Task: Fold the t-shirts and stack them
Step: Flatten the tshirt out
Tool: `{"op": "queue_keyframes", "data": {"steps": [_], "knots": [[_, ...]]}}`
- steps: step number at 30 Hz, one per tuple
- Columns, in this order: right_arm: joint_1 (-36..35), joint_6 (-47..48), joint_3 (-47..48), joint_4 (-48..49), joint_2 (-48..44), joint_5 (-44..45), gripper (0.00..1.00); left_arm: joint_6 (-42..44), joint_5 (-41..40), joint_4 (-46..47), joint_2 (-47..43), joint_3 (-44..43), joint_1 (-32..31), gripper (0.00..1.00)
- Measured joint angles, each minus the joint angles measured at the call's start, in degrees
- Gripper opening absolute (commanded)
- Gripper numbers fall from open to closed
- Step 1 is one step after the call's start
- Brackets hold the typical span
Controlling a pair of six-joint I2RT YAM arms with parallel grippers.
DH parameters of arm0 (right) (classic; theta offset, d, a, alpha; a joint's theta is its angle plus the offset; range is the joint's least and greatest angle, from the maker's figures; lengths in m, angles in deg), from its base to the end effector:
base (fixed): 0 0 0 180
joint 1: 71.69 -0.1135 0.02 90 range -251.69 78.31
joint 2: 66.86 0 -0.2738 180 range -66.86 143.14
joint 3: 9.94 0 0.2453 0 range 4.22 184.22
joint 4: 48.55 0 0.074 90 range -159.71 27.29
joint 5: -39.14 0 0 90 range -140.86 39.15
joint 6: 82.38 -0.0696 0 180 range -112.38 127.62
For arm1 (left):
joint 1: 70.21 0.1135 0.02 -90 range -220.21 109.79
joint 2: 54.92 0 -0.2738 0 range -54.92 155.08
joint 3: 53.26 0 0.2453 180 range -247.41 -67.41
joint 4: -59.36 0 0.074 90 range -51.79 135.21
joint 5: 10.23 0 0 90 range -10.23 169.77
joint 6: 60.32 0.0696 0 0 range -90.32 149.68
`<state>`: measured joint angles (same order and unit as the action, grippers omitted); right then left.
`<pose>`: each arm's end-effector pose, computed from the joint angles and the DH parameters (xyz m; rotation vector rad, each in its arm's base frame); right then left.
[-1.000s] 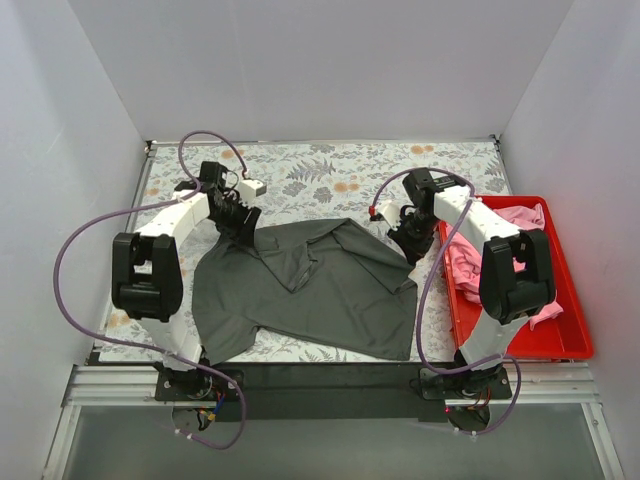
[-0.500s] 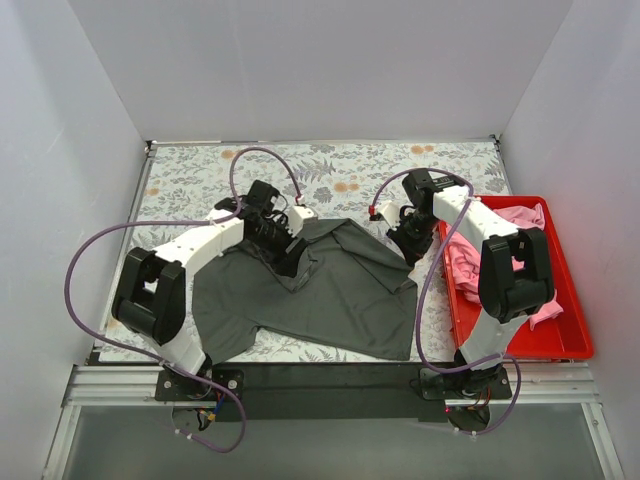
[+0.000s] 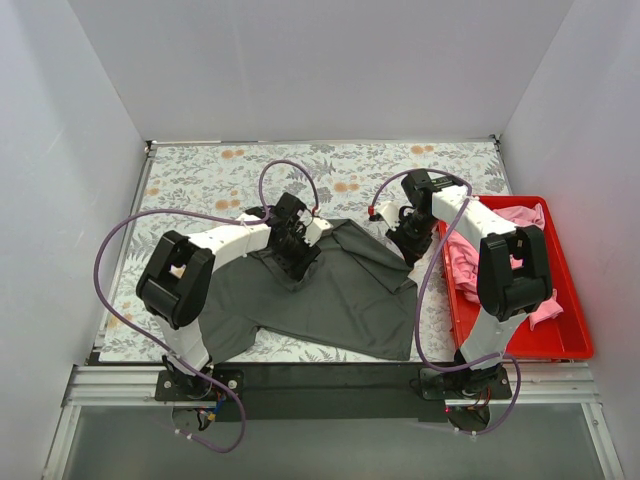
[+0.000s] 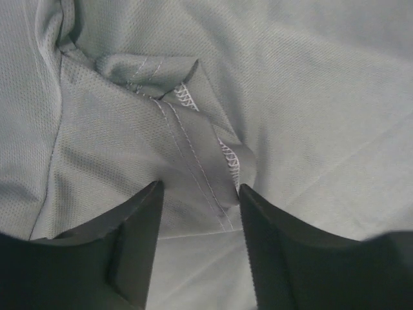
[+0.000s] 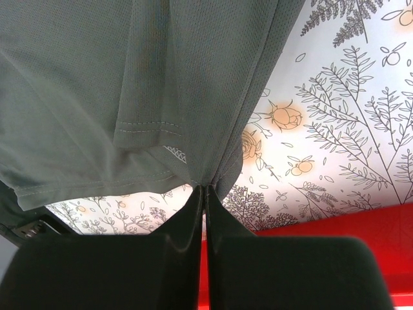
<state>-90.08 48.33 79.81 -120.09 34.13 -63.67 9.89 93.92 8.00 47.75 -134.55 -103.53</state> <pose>0.3089 0.1189 0.1937 -1.4787 2.5658 0.2900 0.2835 -0.2067 0.1561 0.4009 2.9098 -0.5253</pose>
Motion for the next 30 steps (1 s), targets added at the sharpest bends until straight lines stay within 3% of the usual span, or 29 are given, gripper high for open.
{"op": "queue_keyframes", "data": {"steps": [6,7,16,21,25,30], "knots": [[0.0,0.0,0.0,0.2,0.0,0.0,0.01,-0.9,-0.9,0.4,0.2,0.0,-0.1,0.13],[0.0,0.0,0.0,0.3,0.0,0.0,0.01,-0.9,-1.1,0.4,0.2,0.0,-0.1,0.00],[0.0,0.0,0.0,0.3,0.6,0.0,0.01,-0.4,-2.2,-0.3,-0.3,-3.1,-0.1,0.00],[0.0,0.0,0.0,0.3,0.7,0.0,0.01,0.9,-2.3,-1.2,1.2,-12.0,-0.1,0.15],[0.0,0.0,0.0,0.3,0.7,0.0,0.01,2.0,-1.9,-0.9,3.7,-15.7,-0.1,0.00],[0.0,0.0,0.0,0.3,0.7,0.0,0.01,2.7,-1.6,-0.7,9.7,-17.8,-0.1,0.00]]}}
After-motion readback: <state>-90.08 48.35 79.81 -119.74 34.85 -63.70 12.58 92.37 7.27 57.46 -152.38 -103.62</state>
